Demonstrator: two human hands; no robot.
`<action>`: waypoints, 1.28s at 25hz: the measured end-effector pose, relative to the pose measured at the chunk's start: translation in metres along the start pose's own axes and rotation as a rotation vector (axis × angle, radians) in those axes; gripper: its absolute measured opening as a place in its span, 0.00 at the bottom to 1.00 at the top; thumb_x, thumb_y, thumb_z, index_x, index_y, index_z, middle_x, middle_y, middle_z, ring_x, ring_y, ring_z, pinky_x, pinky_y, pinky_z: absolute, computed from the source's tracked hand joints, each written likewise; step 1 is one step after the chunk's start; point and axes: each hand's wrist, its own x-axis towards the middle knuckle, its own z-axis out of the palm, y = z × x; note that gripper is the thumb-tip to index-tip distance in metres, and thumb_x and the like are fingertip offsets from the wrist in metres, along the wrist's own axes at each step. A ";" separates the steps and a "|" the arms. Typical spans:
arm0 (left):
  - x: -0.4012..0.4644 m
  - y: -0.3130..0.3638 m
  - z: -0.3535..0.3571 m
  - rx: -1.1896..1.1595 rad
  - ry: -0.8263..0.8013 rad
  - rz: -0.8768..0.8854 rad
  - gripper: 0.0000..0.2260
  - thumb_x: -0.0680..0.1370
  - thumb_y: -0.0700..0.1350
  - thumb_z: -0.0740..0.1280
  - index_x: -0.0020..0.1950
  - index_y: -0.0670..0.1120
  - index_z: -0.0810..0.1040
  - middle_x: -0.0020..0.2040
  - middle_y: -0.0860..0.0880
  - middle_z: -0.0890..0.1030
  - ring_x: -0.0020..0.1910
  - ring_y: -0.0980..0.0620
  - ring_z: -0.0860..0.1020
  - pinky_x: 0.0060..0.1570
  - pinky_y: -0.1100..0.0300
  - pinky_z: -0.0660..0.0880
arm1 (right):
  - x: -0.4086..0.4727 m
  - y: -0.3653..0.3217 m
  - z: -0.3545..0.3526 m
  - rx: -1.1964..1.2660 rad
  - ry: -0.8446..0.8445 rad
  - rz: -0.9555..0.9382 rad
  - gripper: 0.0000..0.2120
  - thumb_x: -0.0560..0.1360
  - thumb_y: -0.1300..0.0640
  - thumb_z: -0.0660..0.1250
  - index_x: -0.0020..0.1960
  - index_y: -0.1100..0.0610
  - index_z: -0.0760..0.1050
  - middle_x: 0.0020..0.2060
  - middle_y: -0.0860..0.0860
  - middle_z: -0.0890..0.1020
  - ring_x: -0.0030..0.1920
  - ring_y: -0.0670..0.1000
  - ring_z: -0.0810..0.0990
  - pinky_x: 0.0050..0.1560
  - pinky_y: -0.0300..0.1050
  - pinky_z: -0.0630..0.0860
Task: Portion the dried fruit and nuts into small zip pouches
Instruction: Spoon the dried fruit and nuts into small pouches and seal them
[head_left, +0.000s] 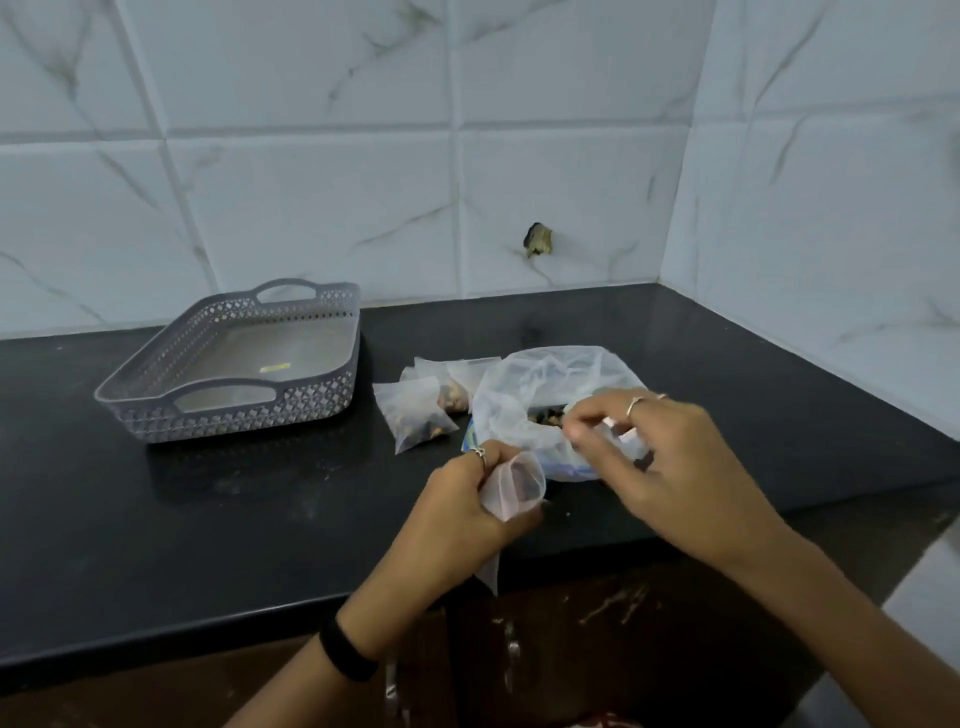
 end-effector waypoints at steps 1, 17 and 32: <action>0.001 0.000 0.002 0.010 0.017 -0.041 0.11 0.72 0.49 0.74 0.51 0.54 0.77 0.47 0.56 0.81 0.48 0.59 0.79 0.47 0.65 0.77 | 0.003 0.017 0.001 -0.101 0.065 0.115 0.10 0.77 0.48 0.63 0.51 0.51 0.80 0.47 0.43 0.81 0.47 0.44 0.78 0.47 0.43 0.76; 0.002 0.000 0.011 -0.258 0.222 -0.243 0.07 0.72 0.50 0.73 0.49 0.54 0.80 0.52 0.50 0.81 0.51 0.55 0.80 0.54 0.50 0.78 | 0.033 0.061 0.020 -0.394 0.029 0.470 0.10 0.77 0.58 0.66 0.57 0.57 0.79 0.51 0.53 0.79 0.48 0.52 0.80 0.42 0.42 0.74; 0.022 0.013 0.013 -0.620 0.175 -0.398 0.10 0.74 0.40 0.71 0.47 0.55 0.74 0.48 0.53 0.80 0.51 0.53 0.78 0.57 0.53 0.75 | 0.035 0.057 0.016 -0.298 -0.111 0.473 0.08 0.77 0.63 0.62 0.52 0.57 0.79 0.41 0.52 0.77 0.40 0.50 0.79 0.40 0.42 0.76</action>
